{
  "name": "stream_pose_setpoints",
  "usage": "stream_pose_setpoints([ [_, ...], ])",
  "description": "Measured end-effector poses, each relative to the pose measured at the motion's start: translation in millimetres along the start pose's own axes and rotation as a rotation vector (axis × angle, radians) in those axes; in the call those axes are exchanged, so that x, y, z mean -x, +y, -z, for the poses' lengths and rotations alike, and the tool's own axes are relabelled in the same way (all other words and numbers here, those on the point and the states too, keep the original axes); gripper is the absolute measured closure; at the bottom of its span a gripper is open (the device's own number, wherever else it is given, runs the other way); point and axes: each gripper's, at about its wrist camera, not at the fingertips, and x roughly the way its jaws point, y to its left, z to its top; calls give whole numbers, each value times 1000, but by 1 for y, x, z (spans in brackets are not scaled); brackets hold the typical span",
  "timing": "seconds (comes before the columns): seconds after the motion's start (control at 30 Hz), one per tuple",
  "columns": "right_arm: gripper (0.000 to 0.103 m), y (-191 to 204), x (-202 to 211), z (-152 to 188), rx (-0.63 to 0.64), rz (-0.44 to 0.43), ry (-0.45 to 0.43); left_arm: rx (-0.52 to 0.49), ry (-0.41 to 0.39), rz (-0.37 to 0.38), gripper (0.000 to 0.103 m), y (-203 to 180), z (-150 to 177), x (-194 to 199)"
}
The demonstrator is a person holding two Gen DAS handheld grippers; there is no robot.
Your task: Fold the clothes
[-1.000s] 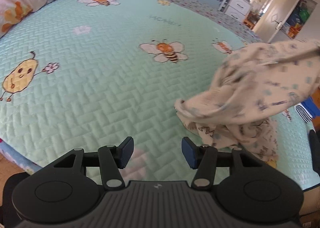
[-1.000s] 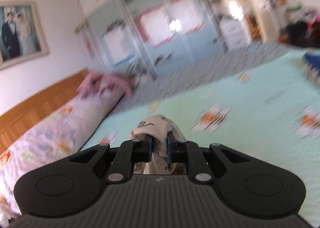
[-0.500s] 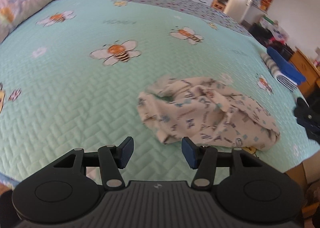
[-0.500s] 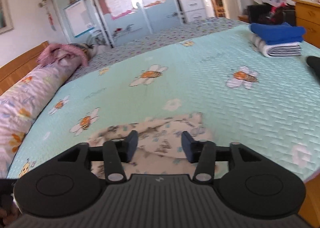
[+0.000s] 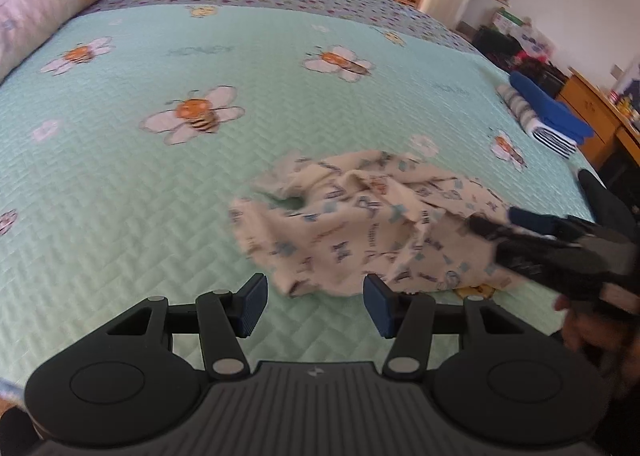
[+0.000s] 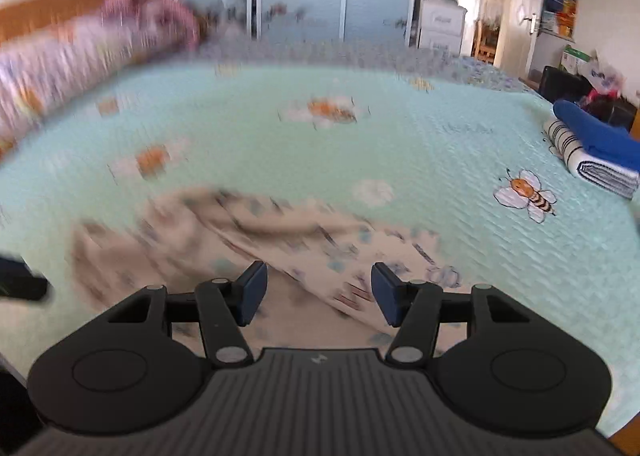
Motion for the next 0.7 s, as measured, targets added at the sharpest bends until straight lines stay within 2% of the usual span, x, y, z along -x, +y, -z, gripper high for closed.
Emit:
stream_pose_setpoints([
  [0.03, 46, -2, -10, 1, 29, 17, 30, -21, 10, 14, 47, -7, -2, -8],
  [0.1, 58, -9, -21, 2, 45, 29, 58, -63, 29, 42, 47, -22, -7, -25],
  [0.13, 74, -14, -24, 1, 25, 20, 62, -86, 41, 51, 47, -30, -8, -34],
  [0.17, 83, -19, -26, -1, 1, 9, 62, -109, 55, 57, 47, -37, -10, -44],
  [0.2, 87, -25, -24, -3, -36, -7, 51, -128, 64, 59, 47, -44, -12, -53],
  [0.23, 97, -32, -21, -5, -69, -13, 35, -144, 72, 59, 47, -49, -15, -61],
  [0.4, 99, -63, -6, -16, -242, -38, -30, -179, 100, 60, 47, -67, -22, -95],
  [0.53, 99, -74, 1, -23, -258, -15, -43, -179, 106, 68, 50, -74, -22, -105],
  [0.6, 99, -77, 2, -26, -259, -7, -42, -174, 91, 76, 67, -73, -21, -103],
  [0.63, 99, -77, 3, -27, -260, -7, -44, -164, 89, 81, 81, -72, -21, -102],
  [0.7, 99, -77, 4, -29, -262, -6, -47, -140, 87, 93, 87, -68, -22, -99],
])
